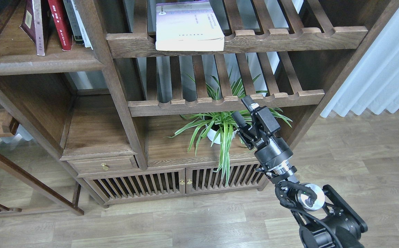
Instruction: Organize books on shelf
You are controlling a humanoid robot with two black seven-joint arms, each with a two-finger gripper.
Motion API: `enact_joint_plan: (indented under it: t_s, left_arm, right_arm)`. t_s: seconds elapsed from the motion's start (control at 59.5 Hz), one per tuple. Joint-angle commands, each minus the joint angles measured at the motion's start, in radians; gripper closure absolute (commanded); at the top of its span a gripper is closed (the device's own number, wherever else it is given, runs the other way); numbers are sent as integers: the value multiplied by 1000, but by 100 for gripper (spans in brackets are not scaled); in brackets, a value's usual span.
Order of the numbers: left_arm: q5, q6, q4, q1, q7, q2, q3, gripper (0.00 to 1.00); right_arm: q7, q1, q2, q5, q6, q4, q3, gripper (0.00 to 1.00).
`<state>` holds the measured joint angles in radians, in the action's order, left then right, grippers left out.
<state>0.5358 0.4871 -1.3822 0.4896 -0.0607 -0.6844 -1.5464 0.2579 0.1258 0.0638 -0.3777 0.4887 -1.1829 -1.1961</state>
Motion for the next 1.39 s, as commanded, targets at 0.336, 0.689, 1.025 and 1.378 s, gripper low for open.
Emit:
enact_joint_plan:
  t_s: [0.336, 0.689, 1.025, 1.378]
  left_arm:
    - [-11, 2, -1, -141, -8, 224, -29, 18]
    - [-11, 2, -1, -272, -57, 364, -12, 18]
    - [-11, 2, -1, -425, -68, 542, -27, 17]
    - [-89, 2, 15, -525, -41, 602, -135, 11]
  right_arm:
    - [0, 104, -24, 83, 0, -20, 1, 3]
    - [0, 133, -55, 115, 0, -78, 7, 3]
    - [0, 144, -64, 155, 0, -144, 119, 3]
    - [-3, 252, -64, 207, -120, -152, 178, 3]
